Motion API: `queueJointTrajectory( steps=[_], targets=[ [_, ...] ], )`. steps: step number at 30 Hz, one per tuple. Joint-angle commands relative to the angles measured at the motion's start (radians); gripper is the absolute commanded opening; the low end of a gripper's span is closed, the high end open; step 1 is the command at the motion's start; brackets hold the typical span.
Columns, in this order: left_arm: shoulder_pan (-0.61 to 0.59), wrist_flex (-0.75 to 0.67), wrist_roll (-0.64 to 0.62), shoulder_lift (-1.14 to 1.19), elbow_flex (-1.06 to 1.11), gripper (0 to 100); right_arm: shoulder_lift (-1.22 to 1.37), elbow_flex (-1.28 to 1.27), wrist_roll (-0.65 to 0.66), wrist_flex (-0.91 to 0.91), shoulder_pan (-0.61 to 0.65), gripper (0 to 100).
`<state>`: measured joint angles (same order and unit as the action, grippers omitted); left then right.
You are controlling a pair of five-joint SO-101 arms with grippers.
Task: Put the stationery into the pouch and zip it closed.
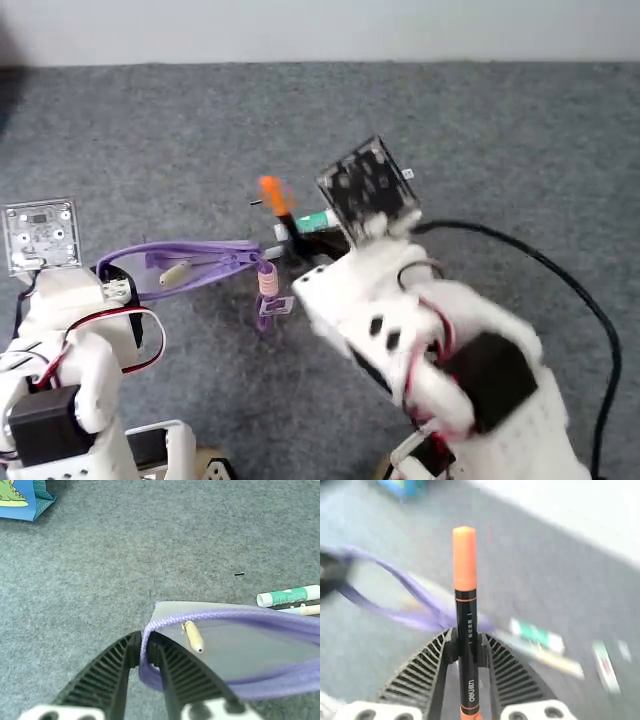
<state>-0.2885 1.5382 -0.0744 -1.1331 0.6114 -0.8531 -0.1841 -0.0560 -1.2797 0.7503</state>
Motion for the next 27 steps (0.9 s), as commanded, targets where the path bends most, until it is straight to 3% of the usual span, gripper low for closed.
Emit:
queueJointTrajectory(
  steps=[1, 15, 19, 24, 27],
  targets=[
    [0.0, -0.006, -0.009, 0.021, 0.042, 1, -0.028, 0.017, -0.037, 0.174, 0.05, 0.8],
    [0.0, -0.02, -0.009, 0.021, 0.07, 1, -0.025, -0.149, -0.032, 0.737, 0.278, 0.8],
    [0.0, -0.02, -0.009, 0.021, 0.07, 1, -0.025, -0.302, -0.026, 0.923, 0.291, 0.8],
    [0.0, -0.02, -0.009, 0.021, 0.068, 1, -0.025, -0.517, 0.08, 1.175, 0.289, 0.8],
    [0.0, -0.02, -0.009, 0.021, 0.068, 1, -0.025, -0.603, 0.097, 1.237, 0.291, 0.8]
  ],
)
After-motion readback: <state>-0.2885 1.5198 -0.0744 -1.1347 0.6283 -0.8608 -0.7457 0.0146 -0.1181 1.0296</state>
